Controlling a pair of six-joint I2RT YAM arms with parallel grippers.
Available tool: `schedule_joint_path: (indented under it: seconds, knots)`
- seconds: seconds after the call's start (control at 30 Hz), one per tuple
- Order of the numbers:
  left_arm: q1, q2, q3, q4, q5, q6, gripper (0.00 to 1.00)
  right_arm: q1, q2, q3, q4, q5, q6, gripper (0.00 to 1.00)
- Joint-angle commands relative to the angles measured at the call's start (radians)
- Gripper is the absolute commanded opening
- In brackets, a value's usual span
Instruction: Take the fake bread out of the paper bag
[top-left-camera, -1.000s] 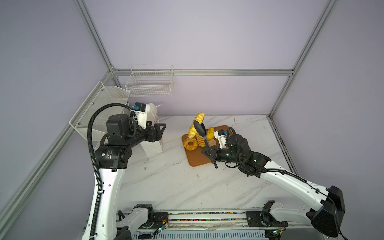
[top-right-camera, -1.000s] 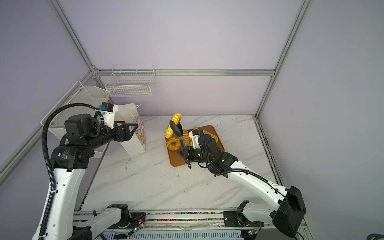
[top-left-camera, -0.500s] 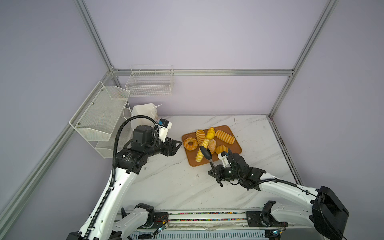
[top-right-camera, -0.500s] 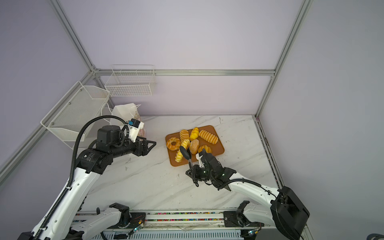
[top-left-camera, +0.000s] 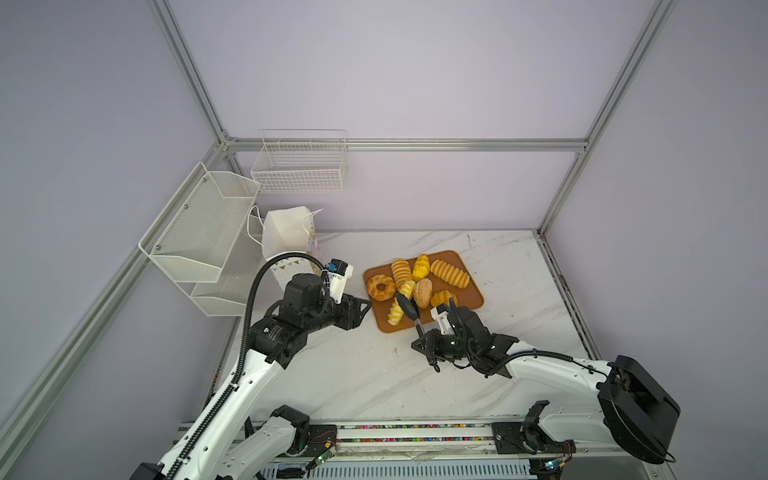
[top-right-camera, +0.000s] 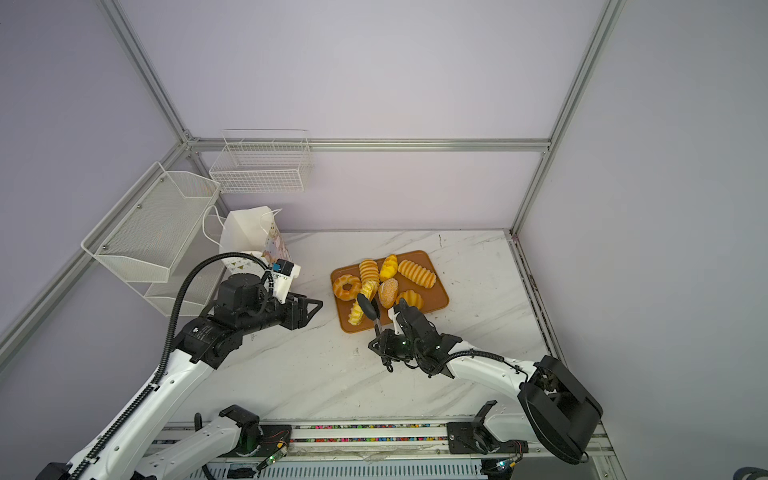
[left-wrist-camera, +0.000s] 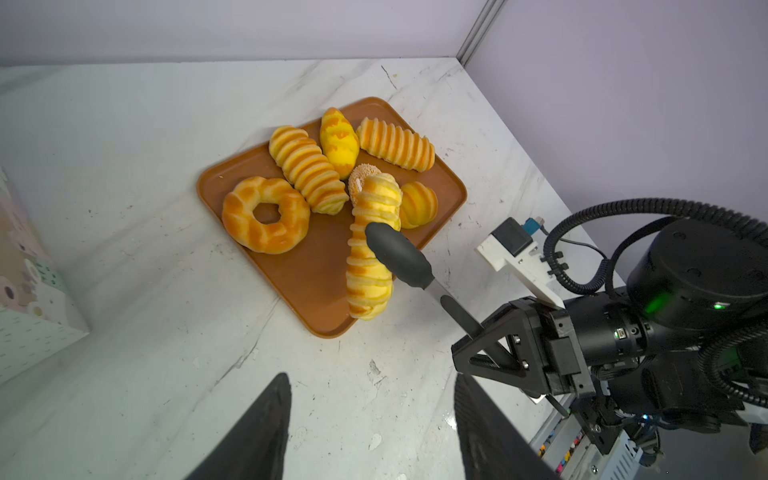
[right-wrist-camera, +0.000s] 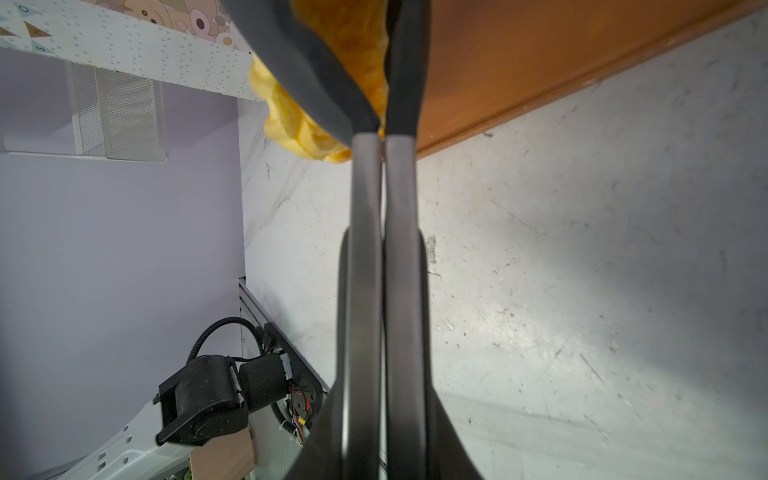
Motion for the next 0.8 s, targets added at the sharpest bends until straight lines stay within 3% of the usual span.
schedule_joint_path:
  seconds: [0.0, 0.37, 0.77]
  knots:
    - [-0.028, 0.000, -0.039, 0.099, -0.036, -0.058, 0.61, -0.005, -0.011, 0.002, 0.081, 0.003, 0.012, 0.00]
    - [-0.045, 0.012, -0.067, 0.124, -0.069, -0.069, 0.61, -0.005, -0.001, -0.016, 0.162, 0.023, 0.080, 0.00]
    - [-0.045, -0.014, -0.105, 0.125, -0.083, -0.058, 0.62, 0.007, 0.205, -0.003, 0.420, 0.006, 0.199, 0.00]
